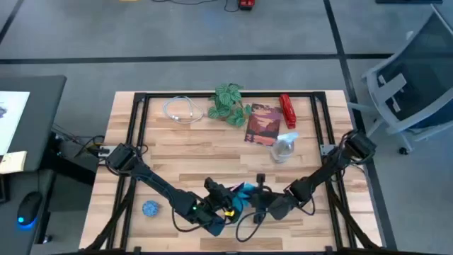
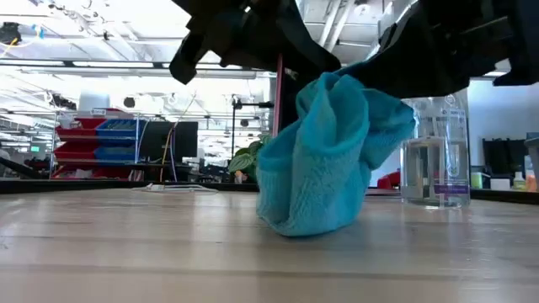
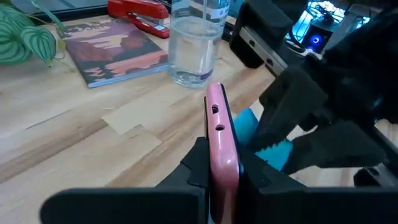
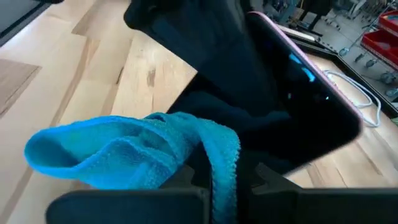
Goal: Apply microfiber cloth
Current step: Wipe the front of the pink cellphone with the blue microfiber cloth
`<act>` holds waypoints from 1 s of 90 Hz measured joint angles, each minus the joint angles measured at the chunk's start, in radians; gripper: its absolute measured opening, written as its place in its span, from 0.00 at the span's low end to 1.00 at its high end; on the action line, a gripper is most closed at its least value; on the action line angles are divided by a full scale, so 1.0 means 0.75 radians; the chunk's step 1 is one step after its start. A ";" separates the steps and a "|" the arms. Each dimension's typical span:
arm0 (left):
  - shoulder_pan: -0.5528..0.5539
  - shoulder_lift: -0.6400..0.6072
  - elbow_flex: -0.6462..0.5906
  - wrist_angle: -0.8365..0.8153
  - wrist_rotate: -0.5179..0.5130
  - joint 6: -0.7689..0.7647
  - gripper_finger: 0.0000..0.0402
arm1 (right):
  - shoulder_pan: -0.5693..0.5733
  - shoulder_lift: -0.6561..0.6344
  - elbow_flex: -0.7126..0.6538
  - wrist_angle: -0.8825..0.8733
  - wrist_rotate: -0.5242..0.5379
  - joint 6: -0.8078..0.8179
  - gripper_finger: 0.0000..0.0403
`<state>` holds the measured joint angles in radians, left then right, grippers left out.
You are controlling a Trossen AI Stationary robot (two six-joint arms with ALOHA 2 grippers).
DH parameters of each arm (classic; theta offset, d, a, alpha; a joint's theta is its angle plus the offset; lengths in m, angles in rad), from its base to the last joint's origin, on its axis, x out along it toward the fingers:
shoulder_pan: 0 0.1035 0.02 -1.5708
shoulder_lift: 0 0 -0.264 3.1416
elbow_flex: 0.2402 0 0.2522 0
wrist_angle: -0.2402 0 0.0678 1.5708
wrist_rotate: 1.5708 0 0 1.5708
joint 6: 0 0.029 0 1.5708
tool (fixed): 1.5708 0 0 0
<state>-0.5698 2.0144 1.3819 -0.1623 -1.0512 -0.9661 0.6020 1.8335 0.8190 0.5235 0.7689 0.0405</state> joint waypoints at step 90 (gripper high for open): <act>0.014 0.022 0.001 0.073 -0.013 0.031 0.02 | -0.014 0.223 0.005 0.215 -0.076 -0.288 0.00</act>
<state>-0.5591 2.0312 1.3827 -0.1078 -1.0611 -0.9428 0.5913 2.0008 0.8230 0.6851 0.7118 -0.1753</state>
